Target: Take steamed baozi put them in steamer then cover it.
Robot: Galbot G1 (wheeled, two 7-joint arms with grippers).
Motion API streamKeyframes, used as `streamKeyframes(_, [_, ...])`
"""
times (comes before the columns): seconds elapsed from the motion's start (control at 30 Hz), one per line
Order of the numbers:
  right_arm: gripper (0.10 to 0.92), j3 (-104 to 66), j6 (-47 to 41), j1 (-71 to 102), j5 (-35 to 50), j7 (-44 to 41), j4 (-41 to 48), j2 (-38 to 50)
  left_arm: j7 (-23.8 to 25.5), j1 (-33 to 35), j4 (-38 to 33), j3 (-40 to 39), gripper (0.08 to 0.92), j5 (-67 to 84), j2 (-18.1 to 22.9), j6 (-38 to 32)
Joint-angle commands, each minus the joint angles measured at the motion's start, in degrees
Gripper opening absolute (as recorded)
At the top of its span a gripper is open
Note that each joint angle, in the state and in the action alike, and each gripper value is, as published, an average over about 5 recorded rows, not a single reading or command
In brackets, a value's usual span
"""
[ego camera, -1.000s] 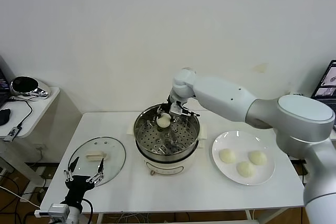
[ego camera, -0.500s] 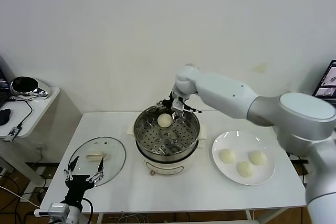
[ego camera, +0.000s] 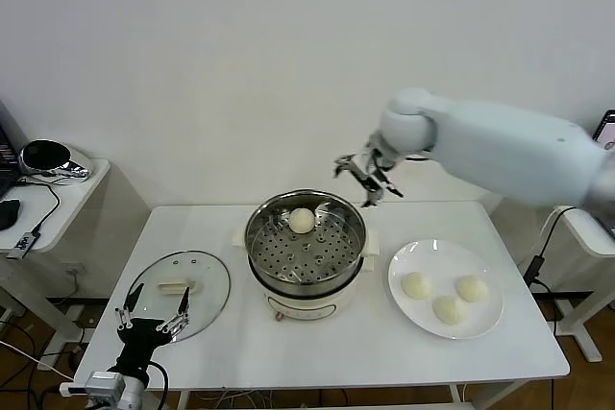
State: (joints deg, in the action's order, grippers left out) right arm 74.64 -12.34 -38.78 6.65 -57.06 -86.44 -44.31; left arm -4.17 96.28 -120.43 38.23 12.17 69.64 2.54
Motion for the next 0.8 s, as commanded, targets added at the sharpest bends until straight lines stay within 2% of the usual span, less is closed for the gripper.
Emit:
streamKeyframes(0.03, [0.823,0.0,-11.6,1.9,0.2,-3.0,-10.2,17.6,0.0,0.2,0.0,0.1,0.823,0.0,-0.4,-0.1])
streamKeyframes(0.37, [0.823,-16.3,-5.7,24.9,-8.0,-7.0,-3.8,17.9,-0.2,-0.3,0.7,0.2,0.823,-0.2,-0.2,0.0])
streamKeyframes(0.8, [0.823,-24.2,-4.1,37.6,-12.6,-5.3,5.9,7.6,-0.1,0.0,1.2,0.9,0.823,-0.4,0.0,0.2])
